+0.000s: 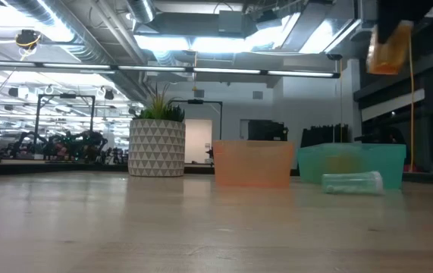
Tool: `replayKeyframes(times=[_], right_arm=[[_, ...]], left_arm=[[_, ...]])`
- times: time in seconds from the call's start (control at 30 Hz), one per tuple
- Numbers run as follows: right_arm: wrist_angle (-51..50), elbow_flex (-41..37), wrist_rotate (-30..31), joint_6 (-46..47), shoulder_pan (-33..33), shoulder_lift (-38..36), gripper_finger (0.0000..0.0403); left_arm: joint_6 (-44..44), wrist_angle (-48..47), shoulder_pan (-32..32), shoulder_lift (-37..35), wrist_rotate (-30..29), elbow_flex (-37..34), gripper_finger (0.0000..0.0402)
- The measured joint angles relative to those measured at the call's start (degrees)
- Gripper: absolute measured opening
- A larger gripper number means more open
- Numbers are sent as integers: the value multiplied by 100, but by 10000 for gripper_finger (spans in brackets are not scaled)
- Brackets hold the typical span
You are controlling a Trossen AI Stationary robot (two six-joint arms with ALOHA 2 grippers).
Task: Pick and place medicine bottles into bin by pill shape (circle, oval)
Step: Put the large orange bottle into the green bin
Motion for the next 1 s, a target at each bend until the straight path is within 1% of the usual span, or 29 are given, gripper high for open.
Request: replayKeyframes(times=[0.07, 0.17, 0.27, 0.4, 0.57, 0.73, 1.0], right_arm=[[2, 0, 103, -198, -271, -74, 208], [71, 0, 100, -609, -686, -102, 209], [304, -124, -81, -1017, -1082, -118, 210], [719, -585, -329, -1429, -1597, -133, 210], [1395, -1346, -879, -1993, -2166, -132, 210], [2098, -2056, -1364, -2419, -2539, -132, 210], [3093, -2874, -1419, -2866, -2849, -132, 211]], left_arm=[[0, 1, 0, 0, 0, 1, 187], [0, 1, 0, 0, -2, 2, 187], [0, 1, 0, 0, 0, 0, 187], [0, -1, 0, 0, 0, 0, 187], [37, -1, -2, 0, 0, 1, 187], [39, -1, 0, 0, 0, 2, 187], [42, -3, 0, 0, 0, 0, 187]])
